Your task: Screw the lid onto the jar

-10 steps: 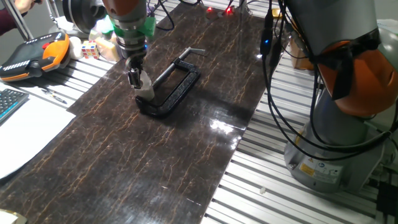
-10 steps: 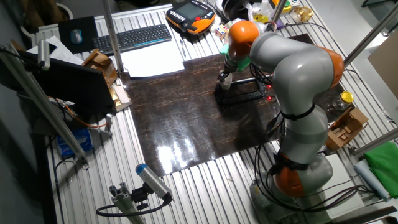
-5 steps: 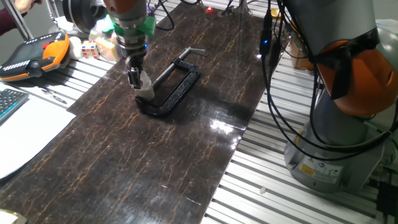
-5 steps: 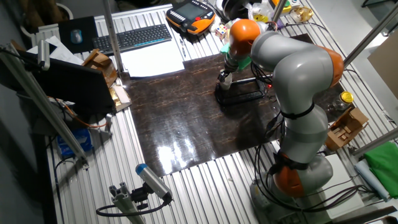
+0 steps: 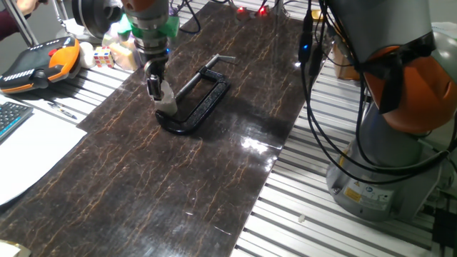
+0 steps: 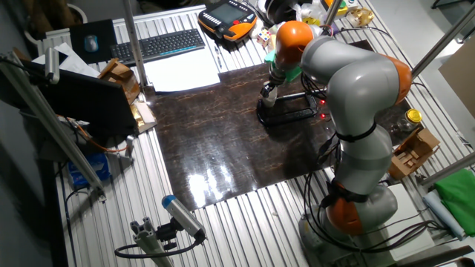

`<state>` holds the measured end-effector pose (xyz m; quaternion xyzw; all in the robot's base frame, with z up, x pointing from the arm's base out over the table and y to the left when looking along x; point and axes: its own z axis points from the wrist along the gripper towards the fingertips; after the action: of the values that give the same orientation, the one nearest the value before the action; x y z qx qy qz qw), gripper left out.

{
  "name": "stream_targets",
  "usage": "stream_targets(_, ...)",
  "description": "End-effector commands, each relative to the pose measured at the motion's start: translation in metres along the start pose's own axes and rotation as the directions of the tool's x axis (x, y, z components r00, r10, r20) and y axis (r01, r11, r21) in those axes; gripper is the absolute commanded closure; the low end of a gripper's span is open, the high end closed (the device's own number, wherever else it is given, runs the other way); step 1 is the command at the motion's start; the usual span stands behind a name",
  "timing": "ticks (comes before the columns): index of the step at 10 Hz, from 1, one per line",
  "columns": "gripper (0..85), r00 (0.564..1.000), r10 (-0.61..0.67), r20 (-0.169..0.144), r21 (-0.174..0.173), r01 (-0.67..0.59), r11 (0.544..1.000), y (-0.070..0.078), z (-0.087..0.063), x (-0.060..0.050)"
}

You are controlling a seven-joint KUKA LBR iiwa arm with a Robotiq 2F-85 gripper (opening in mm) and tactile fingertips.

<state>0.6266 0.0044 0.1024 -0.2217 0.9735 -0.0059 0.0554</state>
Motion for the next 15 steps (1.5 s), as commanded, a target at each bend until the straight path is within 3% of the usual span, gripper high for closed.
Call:
stream_targets(1, 12.0, 1.000, 0.000, 0.000, -0.001, 0.000, 1.000, -0.0003, -0.0012, 0.0008)
stream_targets(3, 11.7, 1.000, 0.000, 0.012, 0.010, 0.000, 1.000, -0.0016, -0.0002, 0.0031)
stream_targets(15, 9.0, 1.000, -0.002, 0.017, 0.014, 0.002, 1.000, -0.0001, 0.0023, 0.0010)
